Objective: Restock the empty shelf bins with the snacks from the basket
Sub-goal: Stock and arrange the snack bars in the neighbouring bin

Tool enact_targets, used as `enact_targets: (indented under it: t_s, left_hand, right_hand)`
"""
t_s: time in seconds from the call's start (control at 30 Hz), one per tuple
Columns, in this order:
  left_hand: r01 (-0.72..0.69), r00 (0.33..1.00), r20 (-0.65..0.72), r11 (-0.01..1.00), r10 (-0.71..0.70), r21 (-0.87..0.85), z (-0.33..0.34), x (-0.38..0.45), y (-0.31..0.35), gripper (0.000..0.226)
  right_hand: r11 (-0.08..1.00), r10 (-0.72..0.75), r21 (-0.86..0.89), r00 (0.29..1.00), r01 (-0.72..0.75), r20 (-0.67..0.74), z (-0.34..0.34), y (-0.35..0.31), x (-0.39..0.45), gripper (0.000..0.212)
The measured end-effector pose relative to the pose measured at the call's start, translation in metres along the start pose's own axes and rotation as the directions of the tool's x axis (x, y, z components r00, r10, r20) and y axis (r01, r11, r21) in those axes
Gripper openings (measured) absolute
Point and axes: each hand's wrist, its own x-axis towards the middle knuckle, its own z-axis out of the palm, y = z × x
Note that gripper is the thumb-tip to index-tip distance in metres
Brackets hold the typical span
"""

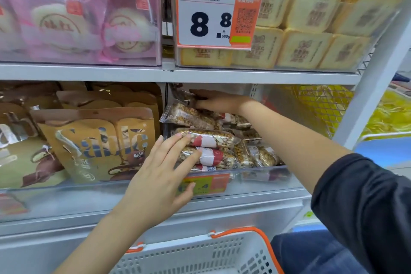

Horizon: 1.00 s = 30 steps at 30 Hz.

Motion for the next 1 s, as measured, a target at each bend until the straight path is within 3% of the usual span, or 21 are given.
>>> enact_targets:
  t_s: [0.13,0.23,0.3,0.47,0.6,0.7,0.77,0.93,1.0]
  left_hand:
    - [0.006,1.0,0.004,1.0,-0.006,0.013,-0.001,0.0,0.001,0.053]
    - [0.004,1.0,0.014,1.0,-0.005,0.026,-0.001,0.0,0.001,0.053]
    - [0.009,1.0,0.022,1.0,-0.009,0.028,-0.001,0.0,0.001,0.054]
    - [0.008,1.0,0.025,0.999,-0.009,0.032,-0.002,0.0,0.001,0.053]
    - [0.002,1.0,0.01,1.0,-0.002,0.026,0.0,0.001,0.001,0.053]
    - [-0.002,1.0,0.0,1.0,0.002,0.03,0.002,0.001,0.0,0.053]
    - [-0.001,1.0,-0.002,0.999,0.001,0.037,0.003,0.001,0.001,0.054]
    - [-0.006,1.0,-0.011,0.999,0.007,0.054,0.005,0.002,0.001,0.056]
    - [-0.011,1.0,-0.012,0.998,0.012,0.061,0.006,0.002,-0.001,0.056]
  right_hand:
    - [0.997,0.014,0.073,1.0,-0.014,0.012,-0.006,0.015,-0.021,0.069]
    - [0.987,0.083,0.151,0.974,-0.051,-0.213,-0.019,0.042,-0.03,0.063]
    - [0.988,0.152,0.085,0.93,-0.13,-0.336,-0.029,0.07,-0.036,0.058]
    - [0.927,0.326,-0.155,0.939,-0.341,-0.114,-0.03,0.121,-0.051,0.083]
    - [0.899,0.293,-0.332,0.956,-0.286,-0.029,-0.018,0.129,-0.046,0.102]
    - [0.918,0.291,-0.275,0.956,-0.287,-0.027,-0.021,0.137,-0.037,0.115]
    - [0.912,0.319,-0.266,0.948,-0.311,-0.015,-0.025,0.14,-0.032,0.113]
    - [0.831,0.327,-0.446,0.941,-0.332,-0.092,-0.028,0.138,-0.025,0.09]
    - [0.859,0.311,-0.414,0.949,-0.301,-0.044,-0.03,0.136,-0.029,0.081]
